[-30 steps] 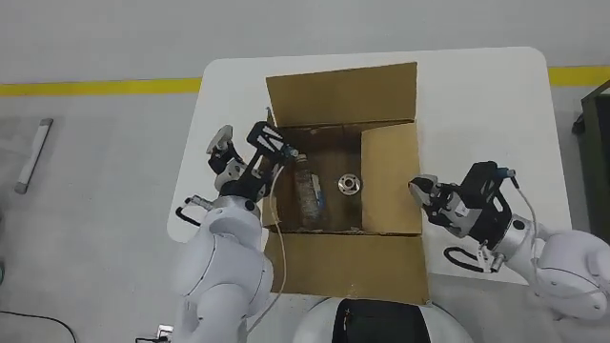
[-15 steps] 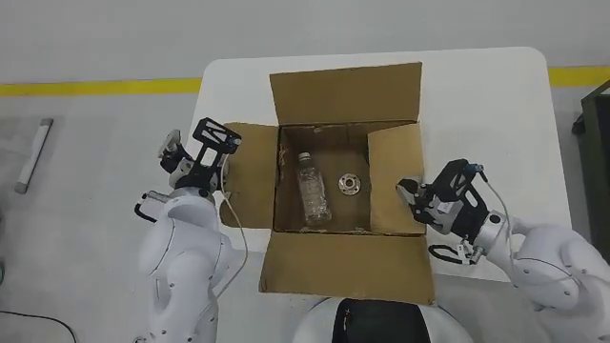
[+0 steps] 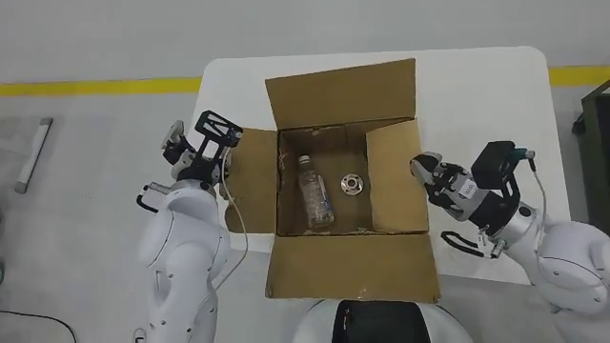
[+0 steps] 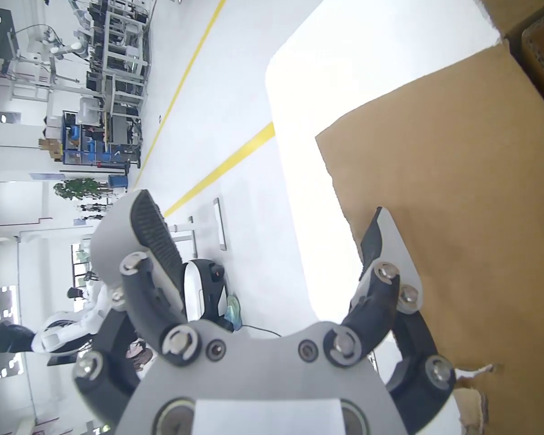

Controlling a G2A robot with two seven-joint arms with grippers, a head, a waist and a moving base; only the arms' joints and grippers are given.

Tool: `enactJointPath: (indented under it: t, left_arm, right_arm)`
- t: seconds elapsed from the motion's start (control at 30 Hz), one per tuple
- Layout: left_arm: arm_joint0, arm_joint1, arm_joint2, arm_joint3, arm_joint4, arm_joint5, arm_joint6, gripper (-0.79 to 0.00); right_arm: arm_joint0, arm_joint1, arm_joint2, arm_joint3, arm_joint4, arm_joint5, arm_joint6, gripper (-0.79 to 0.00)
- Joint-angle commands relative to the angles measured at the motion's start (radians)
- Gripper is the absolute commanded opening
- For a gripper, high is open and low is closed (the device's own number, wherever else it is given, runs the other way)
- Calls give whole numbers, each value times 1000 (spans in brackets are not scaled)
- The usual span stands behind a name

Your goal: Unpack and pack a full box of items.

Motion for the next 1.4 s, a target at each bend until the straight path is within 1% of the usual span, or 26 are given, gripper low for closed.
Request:
enactJointPath:
  t: [0.0, 0.07, 0.1, 0.13, 0.23, 0.27, 0.33, 0.37, 0.4, 0.5, 0.53, 0.57, 0.63, 0.7, 0.8, 0.9, 0.93, 0.97, 1.0, 1.03, 1.13, 1.17, 1.23, 1.27, 1.3, 1.37]
  left_arm:
    - [-13, 0, 11, -19, 6, -10, 7, 0]
    - [-25, -1, 20, -33, 6, -13, 7, 0]
    - [-30, -2, 25, -38, 11, -19, 7, 0]
    - [-35, -2, 28, -42, 14, -21, 7, 0]
    - [-48, -4, 32, -69, 7, -15, 10, 0]
    - [-53, -5, 38, -86, -4, -13, 15, 0]
    - [-60, -10, 56, -120, -57, 4, 24, 0]
    - [-62, -13, 68, -133, -91, 14, 25, 0]
    - [-63, -17, 83, -146, -153, 35, 32, 0]
    - [-67, -35, 152, -168, -397, 103, 55, 0]
    - [-68, -39, 176, -158, -466, 116, 57, 0]
    - [-70, -44, 206, -142, -535, 123, 57, 0]
    - [-76, -54, 269, -109, -668, 147, 71, 0]
    - [-83, -64, 331, -59, -790, 176, 83, 0]
    - [-107, -78, 391, 35, -941, 214, 95, 0]
    - [-134, -86, 424, 121, -987, 244, 89, 0]
    - [-137, -88, 429, 145, -1010, 256, 99, 0]
    - [-139, -90, 432, 158, -1027, 255, 109, 0]
    - [-139, -90, 432, 158, -1027, 255, 109, 0]
    - [-139, -90, 432, 158, -1027, 255, 109, 0]
    - [-139, -90, 432, 158, -1027, 255, 109, 0]
    - [-139, -90, 432, 158, -1027, 255, 109, 0]
    - [-139, -90, 432, 158, -1027, 255, 109, 0]
    - [-139, -90, 432, 158, -1027, 255, 109, 0]
    - [-123, -89, 428, 165, -1036, 268, 130, 0]
    - [-85, -91, 410, 198, -1091, 345, 157, 0]
  right_arm:
    - [-16, 1, 36, -21, 24, 6, -15, -576]
    - [-38, 2, 75, -39, 57, 10, -26, -533]
    - [-50, 3, 97, -49, 65, 9, -26, -483]
    - [-62, 4, 117, -58, 70, 6, -25, -456]
    - [-104, 5, 178, -80, 93, -6, -33, -397]
    - [-121, 5, 199, -84, 104, -8, -39, -188]
    - [-156, 5, 243, -87, 114, -16, -48, -154]
    - [-174, 5, 263, -87, 120, -21, -55, -111]
    - [-193, 5, 283, -84, 125, -25, -62, -92]
    - [-247, 3, 335, -66, 139, -38, -82, -95]
    - [-263, 2, 350, -61, 142, -44, -87, -108]
    - [-278, 1, 364, -55, 146, -47, -93, -108]
    - [-305, 0, 387, -48, 147, -53, -102, -71]
    - [-329, -2, 408, -44, 147, -58, -110, 0]
    - [-363, -5, 430, -38, 151, -66, -123, 0]
    - [-393, -8, 449, -35, 143, -79, -132, 0]
    - [-403, -9, 453, -32, 141, -82, -136, -86]
    - [-412, -10, 455, -30, 143, -84, -141, -105]
    - [-421, -11, 457, -27, 141, -88, -144, -175]
    - [-427, -12, 459, -26, 138, -92, -148, -409]
    - [-445, -15, 465, -26, 128, -97, -158, -508]
    - [-449, -15, 469, -26, 117, -96, -162, -579]
    - [-458, -17, 470, -22, 111, -97, -171, -643]
    - [-461, -18, 470, -20, 107, -97, -175, -668]
    - [-463, -19, 469, -18, 102, -98, -178, -671]
    - [-464, -20, 465, -15, 96, -98, -184, -693]
